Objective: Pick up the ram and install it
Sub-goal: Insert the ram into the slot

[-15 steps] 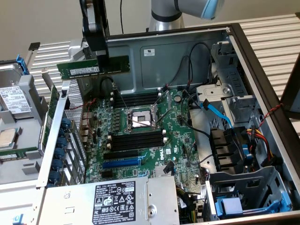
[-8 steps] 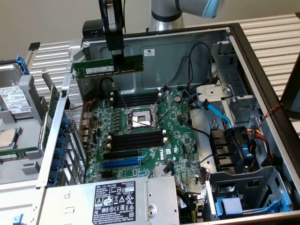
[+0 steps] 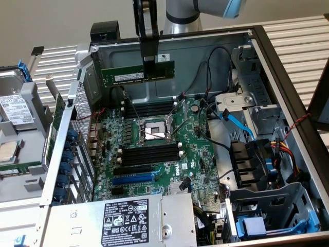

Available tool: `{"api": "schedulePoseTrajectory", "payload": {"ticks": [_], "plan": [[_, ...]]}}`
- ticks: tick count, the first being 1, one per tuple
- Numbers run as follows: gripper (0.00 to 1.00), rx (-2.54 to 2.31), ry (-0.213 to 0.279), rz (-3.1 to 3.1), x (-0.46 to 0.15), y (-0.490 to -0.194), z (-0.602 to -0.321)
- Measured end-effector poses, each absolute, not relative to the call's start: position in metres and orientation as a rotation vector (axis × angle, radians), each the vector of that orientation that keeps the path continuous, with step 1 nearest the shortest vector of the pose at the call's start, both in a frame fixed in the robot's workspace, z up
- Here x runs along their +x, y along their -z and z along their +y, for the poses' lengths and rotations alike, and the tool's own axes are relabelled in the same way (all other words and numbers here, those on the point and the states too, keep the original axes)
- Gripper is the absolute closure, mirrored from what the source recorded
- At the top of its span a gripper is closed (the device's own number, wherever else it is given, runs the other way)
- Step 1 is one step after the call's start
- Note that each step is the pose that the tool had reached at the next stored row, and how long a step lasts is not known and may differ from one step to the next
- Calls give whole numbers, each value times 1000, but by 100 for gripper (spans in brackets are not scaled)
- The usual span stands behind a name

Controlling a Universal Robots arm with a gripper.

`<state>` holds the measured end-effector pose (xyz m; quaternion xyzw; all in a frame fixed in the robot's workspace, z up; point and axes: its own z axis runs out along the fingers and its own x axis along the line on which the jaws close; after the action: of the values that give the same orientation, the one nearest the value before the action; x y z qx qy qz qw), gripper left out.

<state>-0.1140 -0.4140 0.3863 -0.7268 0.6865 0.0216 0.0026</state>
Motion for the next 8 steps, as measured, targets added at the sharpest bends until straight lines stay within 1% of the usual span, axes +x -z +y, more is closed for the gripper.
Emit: {"api": "schedulePoseTrajectory", "payload": {"ticks": [8], "plan": [[87, -2279, -70, 2153, -102, -374, -408]]}}
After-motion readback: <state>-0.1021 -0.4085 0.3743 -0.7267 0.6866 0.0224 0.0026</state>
